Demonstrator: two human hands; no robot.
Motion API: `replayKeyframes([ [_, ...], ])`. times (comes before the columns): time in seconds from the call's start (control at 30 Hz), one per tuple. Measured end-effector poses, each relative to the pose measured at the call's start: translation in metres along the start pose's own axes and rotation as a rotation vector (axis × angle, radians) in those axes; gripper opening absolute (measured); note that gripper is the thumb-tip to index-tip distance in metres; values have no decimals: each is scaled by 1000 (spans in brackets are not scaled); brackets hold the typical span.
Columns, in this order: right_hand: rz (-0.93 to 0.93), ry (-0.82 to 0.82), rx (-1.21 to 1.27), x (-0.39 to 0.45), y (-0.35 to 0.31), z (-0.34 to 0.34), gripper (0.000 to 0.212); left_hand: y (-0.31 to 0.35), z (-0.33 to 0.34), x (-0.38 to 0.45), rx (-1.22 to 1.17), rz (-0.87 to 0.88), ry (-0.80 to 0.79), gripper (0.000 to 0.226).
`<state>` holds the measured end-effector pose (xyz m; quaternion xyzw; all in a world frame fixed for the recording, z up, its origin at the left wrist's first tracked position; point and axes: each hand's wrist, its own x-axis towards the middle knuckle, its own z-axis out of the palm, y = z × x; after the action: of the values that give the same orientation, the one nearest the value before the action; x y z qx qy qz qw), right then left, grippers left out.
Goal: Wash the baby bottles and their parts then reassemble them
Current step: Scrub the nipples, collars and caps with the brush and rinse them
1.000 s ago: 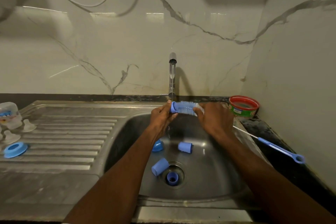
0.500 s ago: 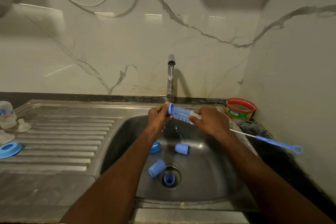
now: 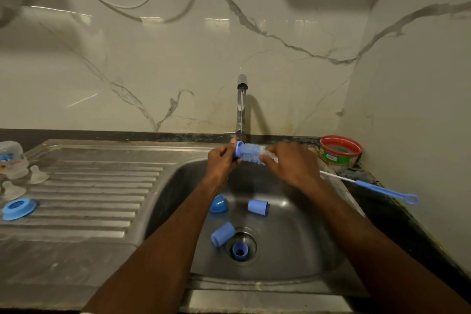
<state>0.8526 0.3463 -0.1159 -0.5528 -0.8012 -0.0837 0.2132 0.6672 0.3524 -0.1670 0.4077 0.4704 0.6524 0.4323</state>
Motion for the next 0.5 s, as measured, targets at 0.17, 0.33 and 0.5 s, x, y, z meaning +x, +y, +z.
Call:
replayKeyframes([
  [0.17, 187, 36, 32, -12, 1, 7, 42, 0, 7, -2, 50, 20, -33, 31],
  [0.33, 55, 12, 68, -7, -2, -3, 38, 2, 2, 4, -54, -5, 80, 20],
  [0.5, 142, 138, 98, -1, -3, -12, 40, 7, 10, 4, -152, -113, 102, 34],
])
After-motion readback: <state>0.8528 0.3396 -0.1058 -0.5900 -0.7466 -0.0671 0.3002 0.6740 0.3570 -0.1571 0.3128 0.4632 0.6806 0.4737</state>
